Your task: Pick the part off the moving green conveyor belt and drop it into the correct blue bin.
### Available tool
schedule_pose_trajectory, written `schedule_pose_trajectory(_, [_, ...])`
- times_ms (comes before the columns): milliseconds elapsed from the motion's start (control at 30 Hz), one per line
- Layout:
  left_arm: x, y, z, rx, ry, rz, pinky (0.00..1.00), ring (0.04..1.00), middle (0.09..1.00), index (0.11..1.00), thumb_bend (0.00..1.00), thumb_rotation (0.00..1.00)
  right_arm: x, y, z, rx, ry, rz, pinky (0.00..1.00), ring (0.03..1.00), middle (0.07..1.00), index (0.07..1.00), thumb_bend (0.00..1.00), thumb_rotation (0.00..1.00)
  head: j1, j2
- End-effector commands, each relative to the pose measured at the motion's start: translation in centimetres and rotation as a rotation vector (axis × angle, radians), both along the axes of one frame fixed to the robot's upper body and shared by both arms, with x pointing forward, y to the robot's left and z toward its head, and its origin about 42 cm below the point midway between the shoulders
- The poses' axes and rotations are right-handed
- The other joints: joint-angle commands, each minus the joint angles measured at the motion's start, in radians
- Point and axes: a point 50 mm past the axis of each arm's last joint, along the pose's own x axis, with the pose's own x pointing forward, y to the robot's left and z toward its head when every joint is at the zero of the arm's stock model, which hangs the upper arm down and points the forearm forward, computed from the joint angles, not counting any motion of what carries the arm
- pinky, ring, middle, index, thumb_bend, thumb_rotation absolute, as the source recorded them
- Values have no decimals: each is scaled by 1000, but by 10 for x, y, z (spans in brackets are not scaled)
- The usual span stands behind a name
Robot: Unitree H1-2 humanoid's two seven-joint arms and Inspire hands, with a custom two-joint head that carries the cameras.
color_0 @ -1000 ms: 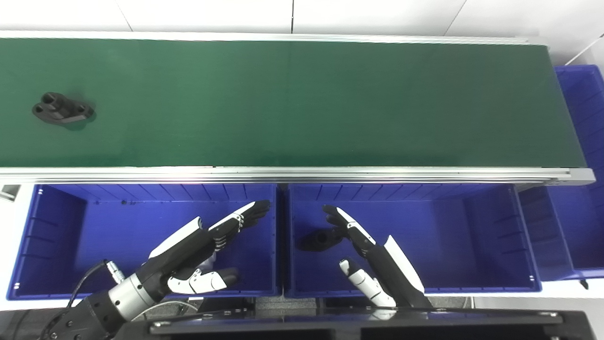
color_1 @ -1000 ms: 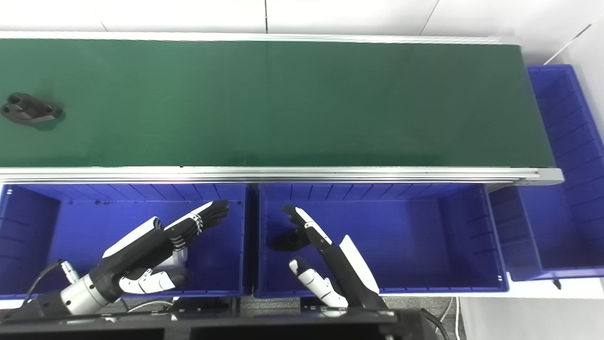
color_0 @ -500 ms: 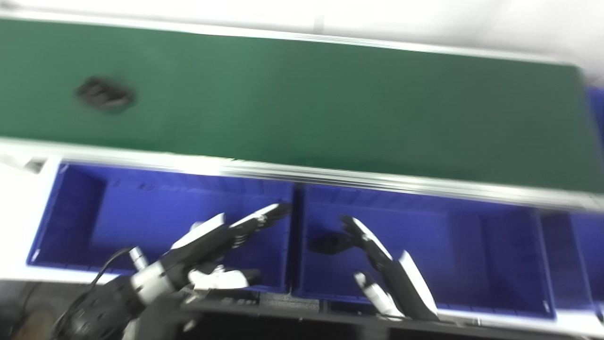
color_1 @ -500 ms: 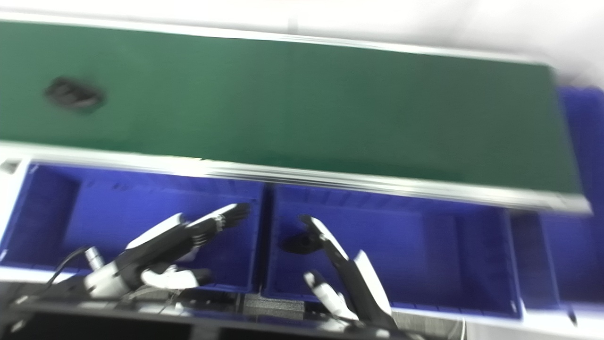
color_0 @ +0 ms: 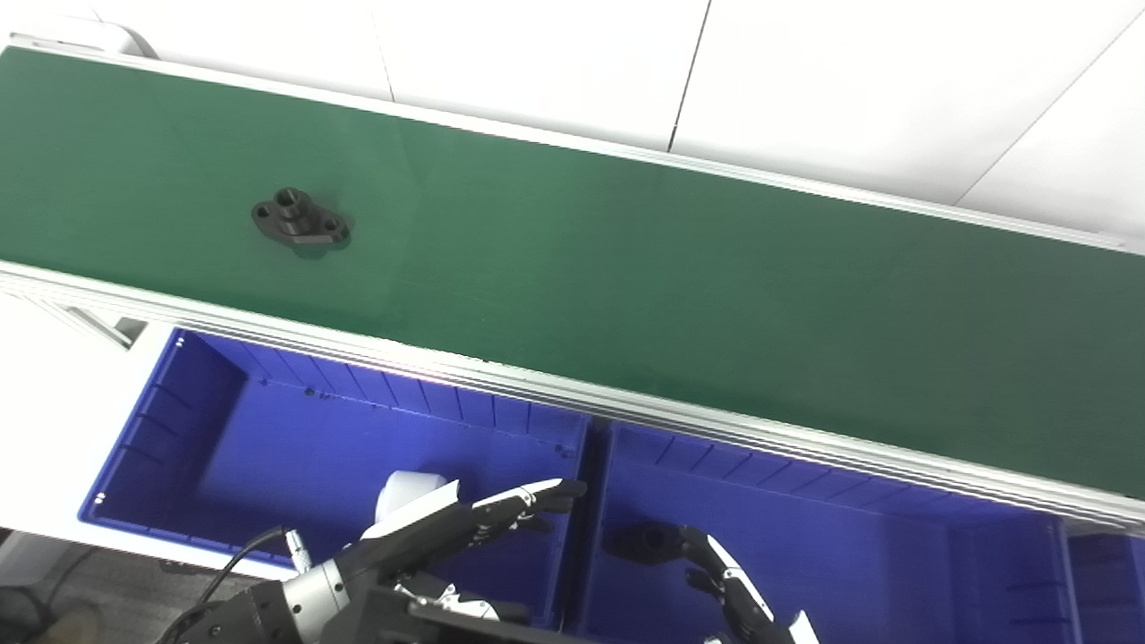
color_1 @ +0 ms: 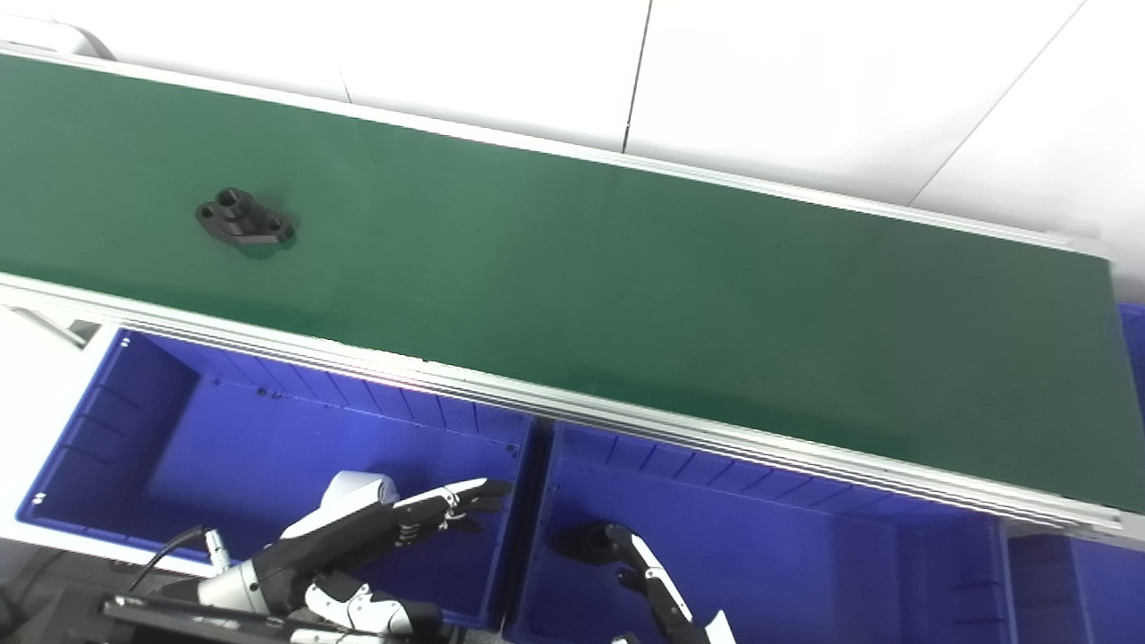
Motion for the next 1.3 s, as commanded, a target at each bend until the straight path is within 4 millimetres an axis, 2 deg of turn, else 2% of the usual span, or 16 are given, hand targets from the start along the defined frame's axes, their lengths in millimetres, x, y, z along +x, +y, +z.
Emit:
schedule_pose_trajectory(0, [-3,0,4,-16,-31,-11,882,947,979,955,374,449,-1,3,8,35,-61,13,864,925,949,928,532,962,-2,0])
schedule_pose_trajectory(100, [-2,1,5,-9,-32,-15,883,948,983,960,366,411,1,3,8,38,-64,12,863,925,948,926,527,947,-8,6])
schedule_pose_trajectory(400, [3,0,5,-10,-41,-17,892,953,984,961,377,386,4,-1,13,26,-77,20,853,916,942,919,534,940,-13,7])
schedule_pose_trajectory(633, [7,-2,4,-7,-51,-17,889,949,983,959,382,355,11,-18,49,-14,-145,77,779,872,918,895,531,912,-25,5])
schedule_pose_trajectory(833, [9,-6,3,-17,-57,-12,883,944,976,955,377,318,20,-33,98,-144,-187,176,784,883,927,903,559,908,-26,3])
schedule_pose_trajectory(1067, [10,-9,-1,-26,-58,-7,874,937,968,948,382,302,39,-47,162,-361,-319,258,767,888,923,896,591,816,-36,-2])
schedule_pose_trajectory(1267, [9,-11,-4,-28,-56,-4,867,932,964,945,395,320,52,-64,183,-445,-470,256,789,874,901,876,627,685,-35,-3])
